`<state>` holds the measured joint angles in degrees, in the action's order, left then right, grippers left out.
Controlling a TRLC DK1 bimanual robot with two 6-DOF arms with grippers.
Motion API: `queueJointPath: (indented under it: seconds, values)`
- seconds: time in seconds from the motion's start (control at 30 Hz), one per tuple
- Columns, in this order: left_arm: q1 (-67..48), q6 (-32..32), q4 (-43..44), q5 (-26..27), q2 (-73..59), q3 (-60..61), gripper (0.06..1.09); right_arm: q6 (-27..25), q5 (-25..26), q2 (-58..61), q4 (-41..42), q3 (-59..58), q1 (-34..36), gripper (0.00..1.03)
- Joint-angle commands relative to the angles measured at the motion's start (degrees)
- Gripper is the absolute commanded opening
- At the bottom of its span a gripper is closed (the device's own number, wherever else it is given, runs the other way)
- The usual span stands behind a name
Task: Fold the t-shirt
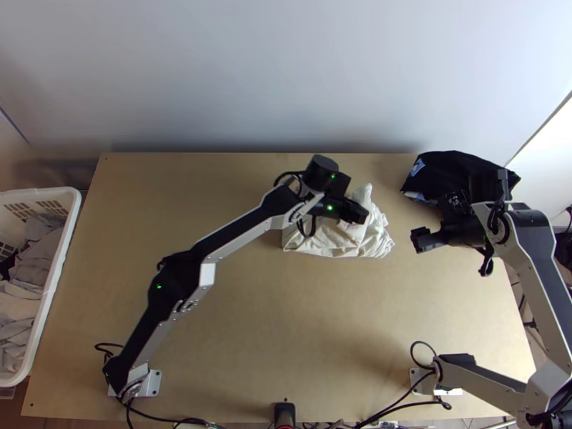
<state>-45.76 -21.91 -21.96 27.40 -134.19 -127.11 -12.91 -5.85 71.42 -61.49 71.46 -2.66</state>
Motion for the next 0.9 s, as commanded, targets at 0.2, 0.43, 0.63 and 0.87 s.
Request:
queueJointPath:
  seconds: [0.2, 0.43, 0.63, 0.87]
  values:
    - [-1.26, -0.24, 5.34, -0.68, -8.28, -3.06, 0.16, -0.19, 0.05, -4.36, -1.7, -4.31, 0.72, 0.99]
    - [-0.39, 2.84, -0.46, 1.96, -3.27, -3.14, 1.04, -1.16, 0.05, -2.77, -1.08, -5.1, -0.6, 0.99]
    - [6.29, 10.22, -12.94, 2.57, 8.86, -0.07, 1.04, -0.98, -0.04, 3.73, 4.89, -3.43, -7.8, 0.99]
    - [14.12, 16.11, -24.45, 2.57, 19.76, 9.34, 1.04, -2.12, 0.05, 16.56, 10.17, 6.85, -18.0, 0.99]
